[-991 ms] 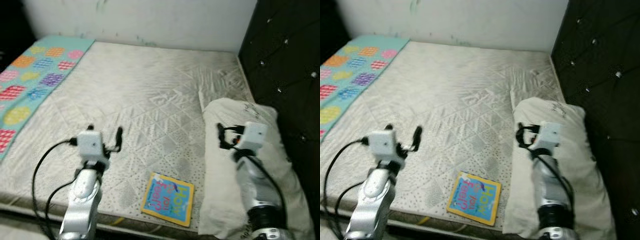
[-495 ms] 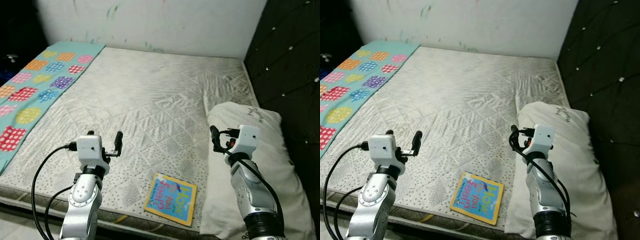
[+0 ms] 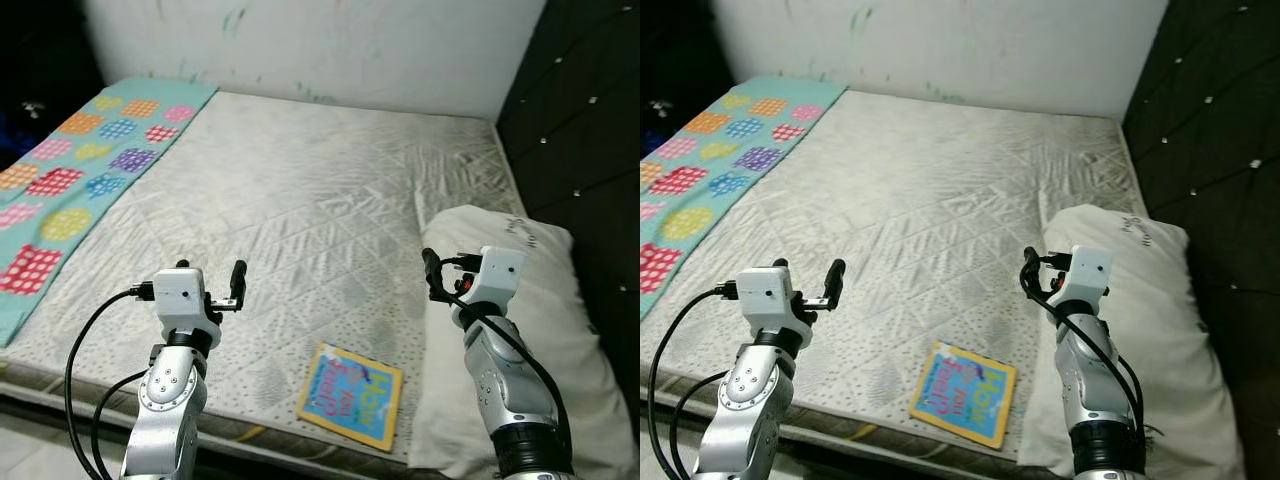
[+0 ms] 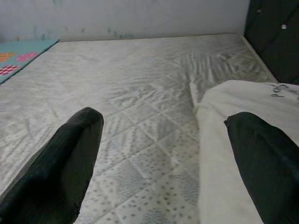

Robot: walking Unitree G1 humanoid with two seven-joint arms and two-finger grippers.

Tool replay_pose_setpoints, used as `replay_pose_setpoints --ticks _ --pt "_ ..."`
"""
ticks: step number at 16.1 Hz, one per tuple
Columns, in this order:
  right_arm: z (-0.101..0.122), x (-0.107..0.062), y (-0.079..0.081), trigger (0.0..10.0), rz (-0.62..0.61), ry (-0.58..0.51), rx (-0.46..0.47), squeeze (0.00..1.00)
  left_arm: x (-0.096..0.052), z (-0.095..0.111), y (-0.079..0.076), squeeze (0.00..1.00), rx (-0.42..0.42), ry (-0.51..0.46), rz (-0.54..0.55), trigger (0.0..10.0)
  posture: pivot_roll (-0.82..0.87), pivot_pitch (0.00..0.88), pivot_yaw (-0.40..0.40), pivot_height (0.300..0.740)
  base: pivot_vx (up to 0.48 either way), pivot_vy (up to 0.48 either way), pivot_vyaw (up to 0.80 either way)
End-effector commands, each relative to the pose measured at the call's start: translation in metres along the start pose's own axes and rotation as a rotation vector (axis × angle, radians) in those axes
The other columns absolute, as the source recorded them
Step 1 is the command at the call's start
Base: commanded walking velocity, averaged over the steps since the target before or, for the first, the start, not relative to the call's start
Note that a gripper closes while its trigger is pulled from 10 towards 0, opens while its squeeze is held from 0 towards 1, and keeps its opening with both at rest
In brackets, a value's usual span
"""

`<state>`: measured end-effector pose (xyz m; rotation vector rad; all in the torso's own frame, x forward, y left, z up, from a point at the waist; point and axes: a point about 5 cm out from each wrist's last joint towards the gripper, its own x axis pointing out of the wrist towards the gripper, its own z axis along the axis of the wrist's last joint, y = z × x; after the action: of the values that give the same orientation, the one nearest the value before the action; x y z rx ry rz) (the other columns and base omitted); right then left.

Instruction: Clean up the room

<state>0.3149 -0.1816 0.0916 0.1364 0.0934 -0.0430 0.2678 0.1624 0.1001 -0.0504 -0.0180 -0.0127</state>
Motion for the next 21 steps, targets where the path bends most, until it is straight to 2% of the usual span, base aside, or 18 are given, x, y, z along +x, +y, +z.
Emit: replay_pose_setpoints --ticks 1,5,18,21 --pt "0.0047 0.0006 0.0020 10.0 0.006 -0.012 -0.002 0.00 -0.0004 0.0022 0.0017 0.00 -0.004 -0.004 0.015 10.0 -0.06 0.000 -0.010 0.740 0.000 0.319 0.00" --pt "0.0040 -0.0006 0.0012 10.0 0.003 -0.004 -0.005 0.00 -0.0015 0.0018 0.0023 0.00 -0.008 0.003 0.023 10.0 -0.06 0.000 -0.011 0.740 0.000 0.325 0.00" --pt "0.0028 -0.0034 -0.0015 10.0 0.004 0.010 -0.017 0.00 0.0003 0.0001 0.0013 0.00 -0.026 0.022 0.030 10.0 -0.07 0.000 -0.009 0.740 0.000 0.480 0.00" --pt "0.0018 -0.0040 -0.0006 10.0 0.012 0.020 -0.017 0.00 0.0009 0.0003 0.0021 0.00 -0.036 0.024 0.035 10.0 -0.07 0.000 -0.010 0.740 0.000 0.480 -0.77"
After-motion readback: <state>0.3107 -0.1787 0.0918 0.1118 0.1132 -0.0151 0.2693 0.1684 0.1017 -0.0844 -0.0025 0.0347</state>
